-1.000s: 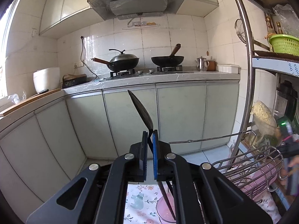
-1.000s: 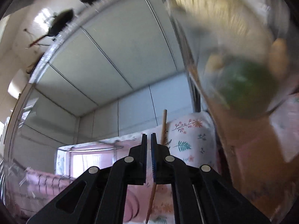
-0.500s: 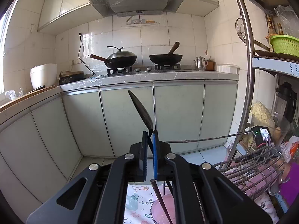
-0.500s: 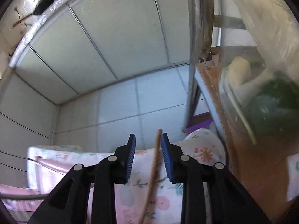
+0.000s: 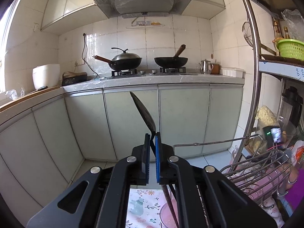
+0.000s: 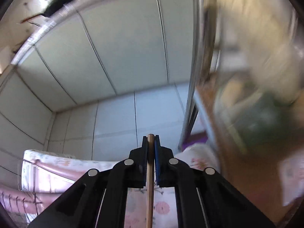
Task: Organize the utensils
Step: 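Lower the spoon into the pink cup and open the left tool while the right tool releases the chopstick there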
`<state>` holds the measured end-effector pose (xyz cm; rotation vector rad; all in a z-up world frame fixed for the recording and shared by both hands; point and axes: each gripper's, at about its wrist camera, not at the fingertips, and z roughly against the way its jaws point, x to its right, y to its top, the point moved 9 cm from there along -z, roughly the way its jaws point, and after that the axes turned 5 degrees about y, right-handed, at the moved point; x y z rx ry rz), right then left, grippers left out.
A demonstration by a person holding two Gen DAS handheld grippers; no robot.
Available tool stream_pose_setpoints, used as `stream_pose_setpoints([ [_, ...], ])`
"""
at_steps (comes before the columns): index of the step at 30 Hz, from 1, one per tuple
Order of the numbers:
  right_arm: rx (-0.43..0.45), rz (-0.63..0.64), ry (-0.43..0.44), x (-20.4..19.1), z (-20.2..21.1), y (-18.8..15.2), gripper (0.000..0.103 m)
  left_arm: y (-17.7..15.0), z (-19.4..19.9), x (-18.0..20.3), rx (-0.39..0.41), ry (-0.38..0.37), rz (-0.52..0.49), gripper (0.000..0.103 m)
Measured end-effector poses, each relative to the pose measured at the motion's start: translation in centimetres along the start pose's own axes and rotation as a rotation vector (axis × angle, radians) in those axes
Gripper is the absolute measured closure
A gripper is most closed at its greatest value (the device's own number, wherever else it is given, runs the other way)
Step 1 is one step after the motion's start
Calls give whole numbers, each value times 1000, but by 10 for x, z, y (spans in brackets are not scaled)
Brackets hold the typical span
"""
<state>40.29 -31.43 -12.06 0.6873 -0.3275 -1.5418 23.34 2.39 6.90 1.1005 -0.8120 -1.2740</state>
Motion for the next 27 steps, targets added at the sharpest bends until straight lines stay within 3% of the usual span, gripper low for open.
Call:
stream_pose_setpoints([
  [11, 579, 93, 21, -37, 244, 43, 97, 14, 27, -15, 68, 50, -2, 99],
  [16, 791, 50, 139, -52, 330, 53, 97, 12, 29, -14, 78, 59, -9, 99],
  [20, 910, 55, 160, -65, 359, 50, 97, 4, 26, -8, 83, 60, -42, 99],
  [23, 960, 56, 156, -75, 349, 48, 97, -3, 21, -2, 81, 52, -68, 99],
  [27, 962, 28, 159, -77, 326, 45, 97, -10, 13, 2, 72, 44, -88, 99],
])
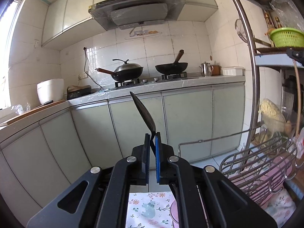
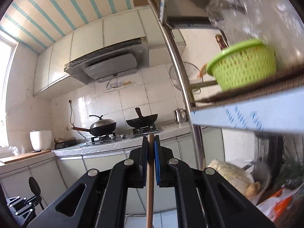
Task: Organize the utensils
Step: 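Lower the spoon into the pink cup and open the left tool while the right tool releases the chopstick there, then move both tools back down toward the remaining chopsticks and forks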
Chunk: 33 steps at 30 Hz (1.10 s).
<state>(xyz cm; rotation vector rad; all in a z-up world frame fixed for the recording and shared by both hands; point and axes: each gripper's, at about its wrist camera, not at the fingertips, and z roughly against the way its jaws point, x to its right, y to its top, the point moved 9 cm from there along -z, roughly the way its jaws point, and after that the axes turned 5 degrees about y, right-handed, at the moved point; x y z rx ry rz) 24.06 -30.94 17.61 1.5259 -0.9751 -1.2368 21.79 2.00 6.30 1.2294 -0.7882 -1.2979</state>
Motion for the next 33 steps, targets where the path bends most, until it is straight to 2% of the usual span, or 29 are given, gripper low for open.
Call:
stream_pose_setpoints([
  [9, -181, 2, 1, 10, -20, -64, 97, -27, -13, 14, -77, -66, -28, 99],
  [18, -397, -17, 1, 16, -22, -119, 97, -45, -15, 17, -182, -172, 21, 98],
  [21, -466, -19, 9, 15, -22, -134, 91, -46, -15, 16, -214, -183, 35, 93],
  [23, -498, -31, 16, 16, -22, -140, 77, -46, -16, 15, -249, -196, 51, 82],
  [30, -533, -9, 30, 11, -15, -131, 77, -34, -6, 7, -239, -200, 77, 78],
  [32, -538, 6, 39, 8, -12, -127, 75, -31, -2, 7, -246, -216, 81, 71],
  [33, -540, 7, 41, 7, -9, -125, 75, -29, -1, 7, -252, -222, 83, 71],
])
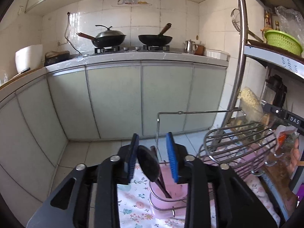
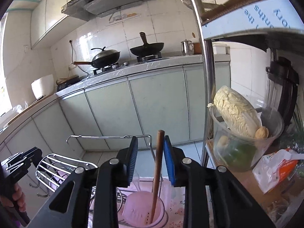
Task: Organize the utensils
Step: 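Move both tools back down toward the remaining chopsticks and forks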
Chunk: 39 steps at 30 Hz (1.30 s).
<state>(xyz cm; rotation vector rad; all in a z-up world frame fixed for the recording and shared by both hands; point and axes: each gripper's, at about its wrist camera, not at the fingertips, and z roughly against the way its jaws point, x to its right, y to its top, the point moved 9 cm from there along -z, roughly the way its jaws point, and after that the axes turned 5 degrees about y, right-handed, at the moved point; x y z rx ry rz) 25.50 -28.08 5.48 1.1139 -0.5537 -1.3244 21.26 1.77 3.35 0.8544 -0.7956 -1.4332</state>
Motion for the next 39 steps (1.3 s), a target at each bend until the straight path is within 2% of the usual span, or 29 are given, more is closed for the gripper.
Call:
stream_pose_setpoints([
  [4, 15, -2, 2, -2, 17, 2, 67, 7, 11, -3, 16, 3, 13, 71],
  [12, 75, -16, -6, -5, 63, 2, 66, 22, 62, -17, 109, 25, 57, 70],
  [17, 51, -48, 19, -13, 87, -28, 66, 2, 91, -8, 108, -28, 50, 70],
  [19, 7, -67, 38, -16, 91, -52, 66, -15, 97, 0, 88, -57, 36, 70],
  [24, -140, -140, 79, -18, 83, -116, 66, -64, 89, 18, -24, -115, 31, 70],
  [30, -326, -199, 105, -20, 63, -183, 66, -125, 66, 28, -178, -143, 29, 70],
  [36, -432, -225, 115, -19, 54, -225, 70, -187, 43, 35, -378, -175, 23, 71],
  [39, -460, -239, 125, -18, 52, -238, 70, -221, 30, 46, -503, -193, 6, 76],
])
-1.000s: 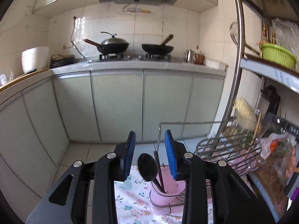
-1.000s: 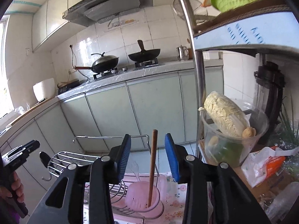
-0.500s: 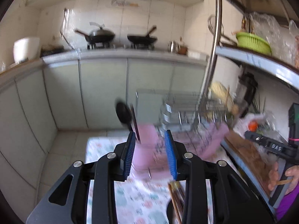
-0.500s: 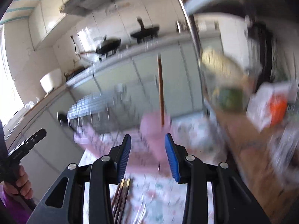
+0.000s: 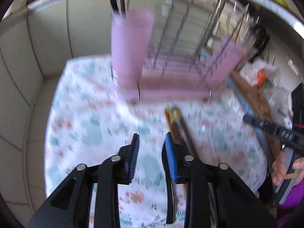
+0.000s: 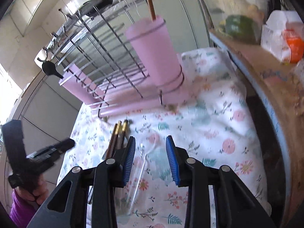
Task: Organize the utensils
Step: 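Move both tools back down toward the remaining chopsticks and forks, then grasp the black serrated knife with the left tool while the right tool grasps gold-tipped chopsticks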
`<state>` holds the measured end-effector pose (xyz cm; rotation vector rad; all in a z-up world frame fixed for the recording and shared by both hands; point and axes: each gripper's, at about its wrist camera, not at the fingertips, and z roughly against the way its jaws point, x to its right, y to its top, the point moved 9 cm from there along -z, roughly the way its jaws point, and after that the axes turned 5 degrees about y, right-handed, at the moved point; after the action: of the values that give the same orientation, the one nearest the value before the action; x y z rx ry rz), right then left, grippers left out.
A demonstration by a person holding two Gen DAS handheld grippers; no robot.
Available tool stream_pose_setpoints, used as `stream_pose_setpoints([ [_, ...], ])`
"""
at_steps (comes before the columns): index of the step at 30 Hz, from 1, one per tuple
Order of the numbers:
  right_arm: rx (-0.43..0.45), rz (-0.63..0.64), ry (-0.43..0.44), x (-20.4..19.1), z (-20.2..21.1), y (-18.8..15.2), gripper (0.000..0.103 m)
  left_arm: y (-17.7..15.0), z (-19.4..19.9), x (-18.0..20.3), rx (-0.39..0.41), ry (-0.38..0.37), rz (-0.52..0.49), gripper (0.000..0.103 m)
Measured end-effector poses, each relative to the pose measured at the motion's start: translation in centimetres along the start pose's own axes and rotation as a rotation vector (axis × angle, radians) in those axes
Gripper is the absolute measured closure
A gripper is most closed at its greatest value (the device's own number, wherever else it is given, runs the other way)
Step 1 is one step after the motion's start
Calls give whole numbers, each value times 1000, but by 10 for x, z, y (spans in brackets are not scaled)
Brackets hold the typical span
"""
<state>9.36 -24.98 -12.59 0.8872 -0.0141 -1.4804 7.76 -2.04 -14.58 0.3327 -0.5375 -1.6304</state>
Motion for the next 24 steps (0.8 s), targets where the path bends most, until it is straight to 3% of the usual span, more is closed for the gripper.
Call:
stream_pose_setpoints([
  [4, -14, -7, 15, 4, -3, -7, 71, -21, -26, 9, -113, 12, -48, 76],
  [10, -40, -9, 33, 4, -8, -13, 71, -33, -45, 23, -173, 51, -114, 76],
  [24, -63, -15, 60, 0, -16, -20, 71, -38, -48, 46, -177, 34, -116, 76],
])
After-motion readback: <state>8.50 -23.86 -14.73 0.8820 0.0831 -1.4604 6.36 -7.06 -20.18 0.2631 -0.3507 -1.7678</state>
